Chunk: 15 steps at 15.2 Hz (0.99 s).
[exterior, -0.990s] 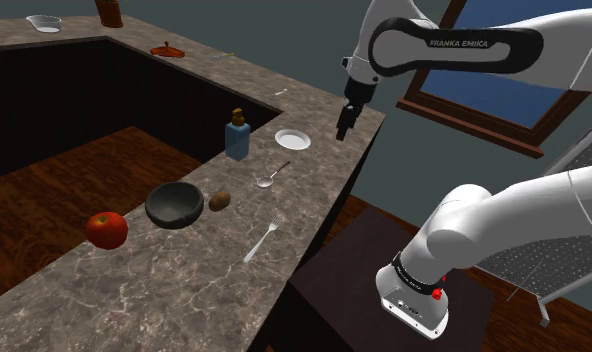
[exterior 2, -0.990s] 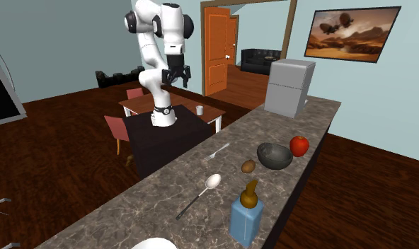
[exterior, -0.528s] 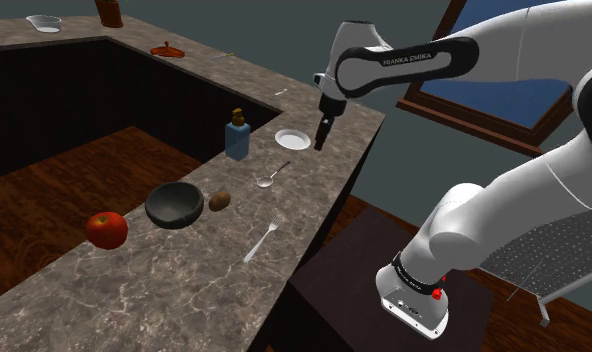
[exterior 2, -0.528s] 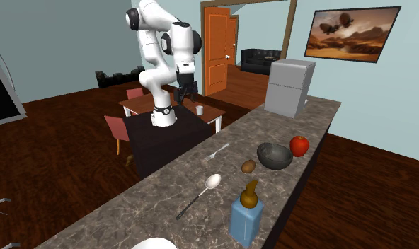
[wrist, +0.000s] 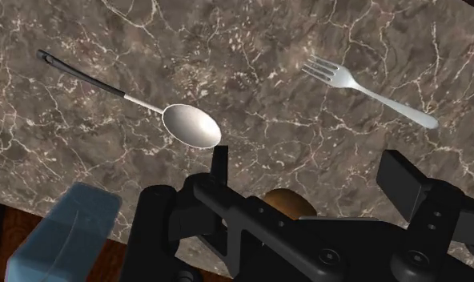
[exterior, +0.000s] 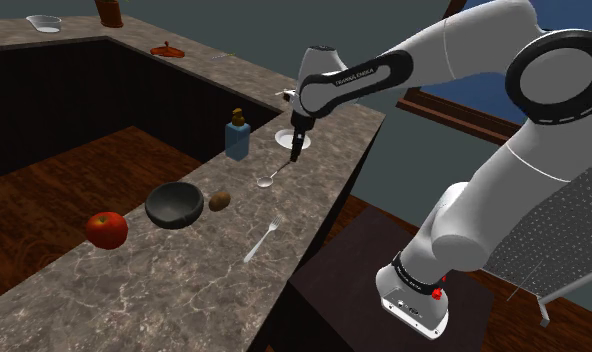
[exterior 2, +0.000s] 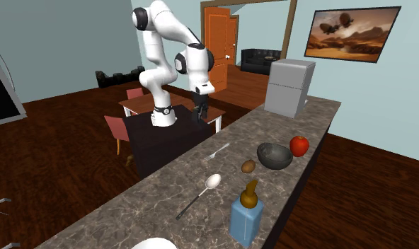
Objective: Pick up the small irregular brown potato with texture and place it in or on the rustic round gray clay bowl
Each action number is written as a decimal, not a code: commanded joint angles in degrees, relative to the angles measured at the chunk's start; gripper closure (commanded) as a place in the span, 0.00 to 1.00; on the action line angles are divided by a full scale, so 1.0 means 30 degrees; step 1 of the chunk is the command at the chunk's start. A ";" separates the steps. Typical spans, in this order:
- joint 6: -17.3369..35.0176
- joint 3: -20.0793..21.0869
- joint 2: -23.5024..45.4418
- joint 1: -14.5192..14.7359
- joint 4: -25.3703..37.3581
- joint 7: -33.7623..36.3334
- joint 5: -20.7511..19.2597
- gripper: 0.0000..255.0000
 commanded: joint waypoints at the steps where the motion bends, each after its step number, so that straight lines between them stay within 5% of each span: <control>1: 0.0864 0.0075 0.1352 0.0214 0.0583 -0.1070 0.0364 0.00; 15: 0.4620 0.2276 1.0442 0.0779 0.6445 -0.6845 0.1743 0.00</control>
